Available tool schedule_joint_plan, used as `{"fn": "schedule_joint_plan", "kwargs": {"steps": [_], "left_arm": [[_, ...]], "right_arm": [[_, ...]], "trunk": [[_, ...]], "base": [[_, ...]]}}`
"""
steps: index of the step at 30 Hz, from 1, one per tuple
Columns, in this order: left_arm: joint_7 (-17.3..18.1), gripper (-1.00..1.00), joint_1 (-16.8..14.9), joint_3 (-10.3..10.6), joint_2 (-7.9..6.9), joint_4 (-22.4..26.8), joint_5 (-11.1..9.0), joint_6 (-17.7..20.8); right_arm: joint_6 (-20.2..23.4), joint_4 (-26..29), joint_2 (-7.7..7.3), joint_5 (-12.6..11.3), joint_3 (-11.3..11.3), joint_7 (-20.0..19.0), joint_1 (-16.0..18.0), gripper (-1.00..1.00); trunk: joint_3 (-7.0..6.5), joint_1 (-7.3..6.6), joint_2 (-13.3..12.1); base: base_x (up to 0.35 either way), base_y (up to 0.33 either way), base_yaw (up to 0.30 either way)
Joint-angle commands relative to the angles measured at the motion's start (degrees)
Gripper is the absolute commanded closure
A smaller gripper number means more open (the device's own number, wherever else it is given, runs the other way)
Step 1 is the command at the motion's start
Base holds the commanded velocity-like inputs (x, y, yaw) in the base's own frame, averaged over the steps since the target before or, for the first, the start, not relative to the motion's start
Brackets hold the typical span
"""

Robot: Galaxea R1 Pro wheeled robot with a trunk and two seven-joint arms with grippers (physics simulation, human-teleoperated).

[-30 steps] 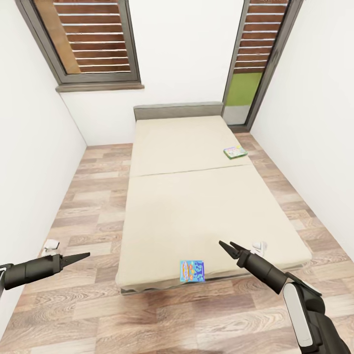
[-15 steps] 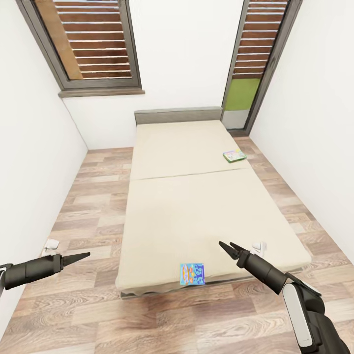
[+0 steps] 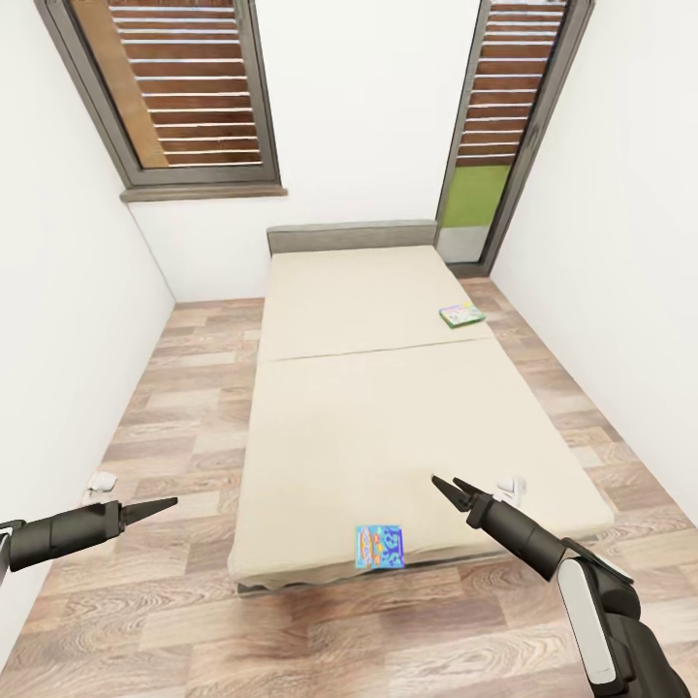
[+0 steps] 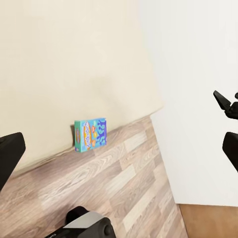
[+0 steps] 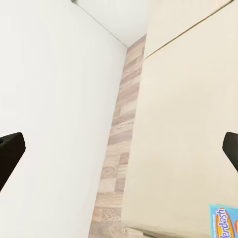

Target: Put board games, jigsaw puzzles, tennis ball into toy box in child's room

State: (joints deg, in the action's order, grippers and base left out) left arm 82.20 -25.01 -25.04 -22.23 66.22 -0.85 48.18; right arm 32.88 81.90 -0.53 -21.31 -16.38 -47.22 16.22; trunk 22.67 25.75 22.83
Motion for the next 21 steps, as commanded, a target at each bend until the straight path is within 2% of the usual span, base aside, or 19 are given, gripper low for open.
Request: {"fn": "schedule_joint_plan", "kwargs": {"steps": [1,7,14,21], "left_arm": [[0.2,-1.00,0.0,0.0,-0.01,0.0,0.0,0.6],[0.2,-1.00,0.0,0.0,0.06,0.0,0.0,0.6],[0.2,-1.00,0.0,0.0,0.06,0.0,0.0,0.6],[0.2,-1.00,0.0,0.0,0.08,0.0,0.0,0.6]], "right_arm": [[0.4,0.0,0.00,-0.3,-0.1,-0.1,0.0,-1.00],[0.3,0.0,0.00,-0.3,0.5,-0.1,0.0,-1.00],[-1.9,-0.1,0.00,-0.4,2.4,-0.1,0.0,-1.00],[-2.3,-0.1,0.00,-0.4,2.8,-0.1,0.0,-1.00]], "trunk": [[-0.01,0.03,0.1],[-0.58,0.03,0.1],[-1.24,0.03,0.1],[-1.90,0.03,0.1]], "base": [[0.000,0.000,0.051],[0.000,0.000,0.061],[0.000,0.000,0.069],[0.000,0.000,0.087]]}}
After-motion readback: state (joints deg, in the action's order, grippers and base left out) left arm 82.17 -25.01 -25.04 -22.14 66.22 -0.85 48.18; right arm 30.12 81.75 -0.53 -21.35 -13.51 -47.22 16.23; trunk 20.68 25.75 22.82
